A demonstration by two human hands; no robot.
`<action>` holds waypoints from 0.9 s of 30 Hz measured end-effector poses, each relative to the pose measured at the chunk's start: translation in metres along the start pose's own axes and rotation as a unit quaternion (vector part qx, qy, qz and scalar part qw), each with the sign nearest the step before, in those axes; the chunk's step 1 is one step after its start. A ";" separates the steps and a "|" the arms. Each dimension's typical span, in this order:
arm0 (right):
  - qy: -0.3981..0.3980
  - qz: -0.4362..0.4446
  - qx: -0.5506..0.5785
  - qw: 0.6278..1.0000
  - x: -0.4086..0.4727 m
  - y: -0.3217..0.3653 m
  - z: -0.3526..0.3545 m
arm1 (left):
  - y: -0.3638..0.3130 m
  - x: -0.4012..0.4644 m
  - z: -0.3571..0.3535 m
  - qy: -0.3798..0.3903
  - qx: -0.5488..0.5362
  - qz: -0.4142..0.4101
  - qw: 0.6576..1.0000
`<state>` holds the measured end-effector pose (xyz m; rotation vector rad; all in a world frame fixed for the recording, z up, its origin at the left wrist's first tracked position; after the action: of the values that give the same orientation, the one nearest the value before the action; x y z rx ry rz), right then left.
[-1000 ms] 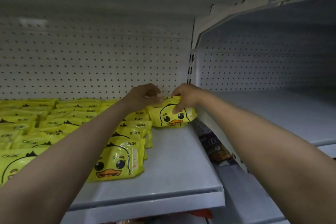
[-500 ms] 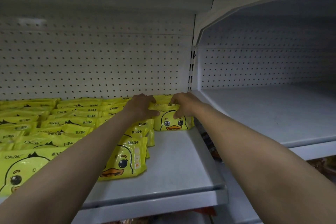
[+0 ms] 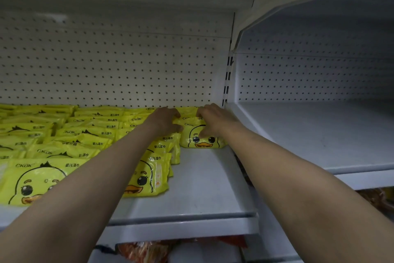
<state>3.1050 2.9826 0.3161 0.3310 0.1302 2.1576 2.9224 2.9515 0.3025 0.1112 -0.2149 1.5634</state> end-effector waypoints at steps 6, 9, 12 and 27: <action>-0.001 0.007 0.004 1.000 0.000 0.008 0.006 | 0.001 -0.016 0.012 -0.026 -0.009 0.056 0.998; -0.015 0.018 0.022 0.999 0.005 0.030 0.022 | 0.013 -0.033 0.029 -0.066 -0.009 0.081 0.995; -0.039 0.037 0.053 0.997 0.008 0.070 0.035 | 0.035 -0.060 0.051 -0.102 0.000 0.108 0.989; -0.043 0.246 0.189 0.950 -0.039 0.414 0.005 | 0.265 -0.352 0.159 -0.207 0.061 0.293 0.932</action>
<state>2.7997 2.7135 0.4033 0.7433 0.4553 2.6019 2.6494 2.5761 0.3673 0.5165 -0.5190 2.1388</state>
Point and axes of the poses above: each hand's wrist, its own x-axis towards the middle knuckle, its own z-axis out of the back of the hand, y = z × x, the point moved 2 cm from there along x, towards the middle knuckle, and after that the axes turned 14 degrees about x, right-handed, at the moved point
